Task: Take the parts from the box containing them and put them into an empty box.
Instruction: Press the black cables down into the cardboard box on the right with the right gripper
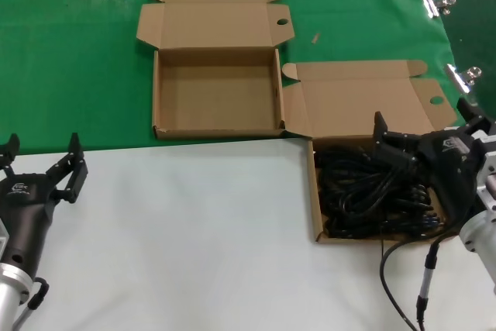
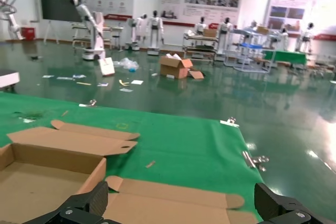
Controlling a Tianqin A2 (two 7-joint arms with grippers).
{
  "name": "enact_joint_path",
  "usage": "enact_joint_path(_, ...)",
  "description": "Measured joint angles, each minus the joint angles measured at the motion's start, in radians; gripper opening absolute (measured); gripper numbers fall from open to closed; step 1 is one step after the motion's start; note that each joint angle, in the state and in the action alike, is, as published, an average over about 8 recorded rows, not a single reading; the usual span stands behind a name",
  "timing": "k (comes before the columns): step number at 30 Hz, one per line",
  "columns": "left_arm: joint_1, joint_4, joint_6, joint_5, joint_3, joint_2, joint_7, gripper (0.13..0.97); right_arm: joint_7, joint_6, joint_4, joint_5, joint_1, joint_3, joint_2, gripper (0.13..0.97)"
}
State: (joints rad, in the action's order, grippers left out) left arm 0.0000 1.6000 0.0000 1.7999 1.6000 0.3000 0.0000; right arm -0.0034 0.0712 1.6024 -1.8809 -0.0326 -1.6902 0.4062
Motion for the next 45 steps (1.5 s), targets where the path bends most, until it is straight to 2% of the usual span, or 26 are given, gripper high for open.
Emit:
enact_joint_path(3,0.000,0.000,0.000,0.000,0.000,0.000,0.000,0.652,-0.009,0.021,0.019,-0.034,-0.006,-0.037,0.055,0.966)
enact_joint_path(9,0.000,0.000,0.000,0.000,0.000,0.000,0.000,0.489,-0.024,0.029,0.059,-0.085,-0.032,-0.111,0.185,0.966)
enact_joint_path(15,0.000,0.000,0.000,0.000,0.000,0.000,0.000,0.372,-0.009,-0.064,0.089,-0.086,-0.073,-0.162,0.329,0.966)
enact_joint_path(20,0.000,0.000,0.000,0.000,0.000,0.000,0.000,0.270,-0.003,-0.217,0.096,-0.058,-0.118,-0.167,0.418,0.966)
enact_joint_path(27,0.000,0.000,0.000,0.000,0.000,0.000,0.000,0.196,-0.066,-0.463,0.067,-0.015,-0.201,-0.163,0.497,0.966)
enact_joint_path(38,0.000,0.000,0.000,0.000,0.000,0.000,0.000,0.140,-0.318,-0.887,-0.047,0.024,-0.382,-0.186,0.560,0.966)
enact_joint_path(45,0.000,0.000,0.000,0.000,0.000,0.000,0.000,0.140,-0.513,-1.178,-0.143,0.047,-0.517,-0.236,0.565,0.966)
